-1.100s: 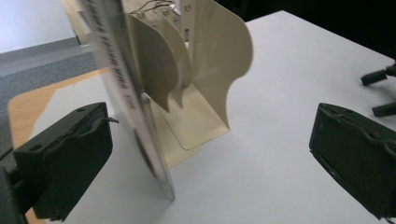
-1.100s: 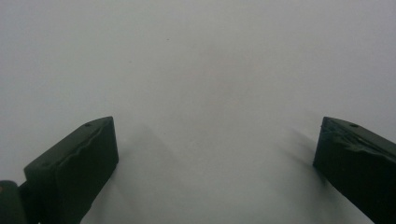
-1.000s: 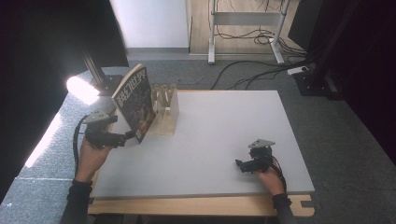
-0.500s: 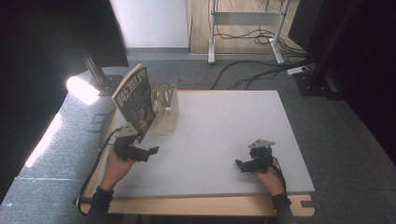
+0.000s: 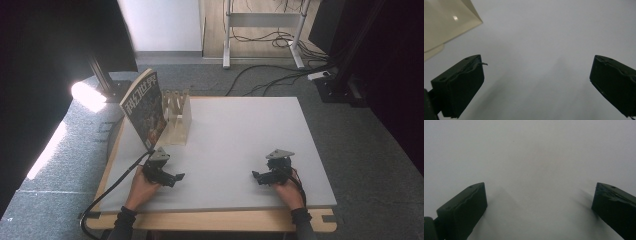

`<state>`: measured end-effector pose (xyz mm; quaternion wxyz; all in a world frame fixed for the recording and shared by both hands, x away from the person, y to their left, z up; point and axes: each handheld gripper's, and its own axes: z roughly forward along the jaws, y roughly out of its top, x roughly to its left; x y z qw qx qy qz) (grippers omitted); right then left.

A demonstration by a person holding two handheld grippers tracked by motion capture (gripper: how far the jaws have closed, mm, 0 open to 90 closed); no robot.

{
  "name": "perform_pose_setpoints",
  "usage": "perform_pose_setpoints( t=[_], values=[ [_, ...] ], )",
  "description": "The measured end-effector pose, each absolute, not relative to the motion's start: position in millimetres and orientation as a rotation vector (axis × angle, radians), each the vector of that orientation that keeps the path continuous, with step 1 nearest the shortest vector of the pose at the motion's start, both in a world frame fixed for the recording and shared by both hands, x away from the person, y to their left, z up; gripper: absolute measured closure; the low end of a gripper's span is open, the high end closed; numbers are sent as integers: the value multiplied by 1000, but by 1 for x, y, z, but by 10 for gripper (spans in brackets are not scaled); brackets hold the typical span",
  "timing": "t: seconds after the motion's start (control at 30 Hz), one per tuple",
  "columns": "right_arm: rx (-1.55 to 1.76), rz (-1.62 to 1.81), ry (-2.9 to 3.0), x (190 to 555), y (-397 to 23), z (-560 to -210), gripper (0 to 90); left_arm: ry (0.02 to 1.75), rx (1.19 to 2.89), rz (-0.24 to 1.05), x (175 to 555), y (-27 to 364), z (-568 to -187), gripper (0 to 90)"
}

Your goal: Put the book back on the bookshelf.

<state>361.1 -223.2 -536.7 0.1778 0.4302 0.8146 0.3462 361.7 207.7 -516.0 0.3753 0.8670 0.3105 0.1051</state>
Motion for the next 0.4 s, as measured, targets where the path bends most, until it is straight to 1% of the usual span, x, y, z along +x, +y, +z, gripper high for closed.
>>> perform_pose_setpoints(
  t=[0.1, 0.2, 0.4],
  values=[
    [1218, 980, 2304, 361, -223, -537, 0, 797, 2255, 242, 363, 201, -527, 0],
    [1217, 980, 2304, 361, -223, -537, 0, 793, 2316, 280, 362, 195, -528, 0],
    [1216, 980, 2304, 361, -223, -537, 0, 793, 2315, 282, 362, 195, -529, 0]
  ],
)
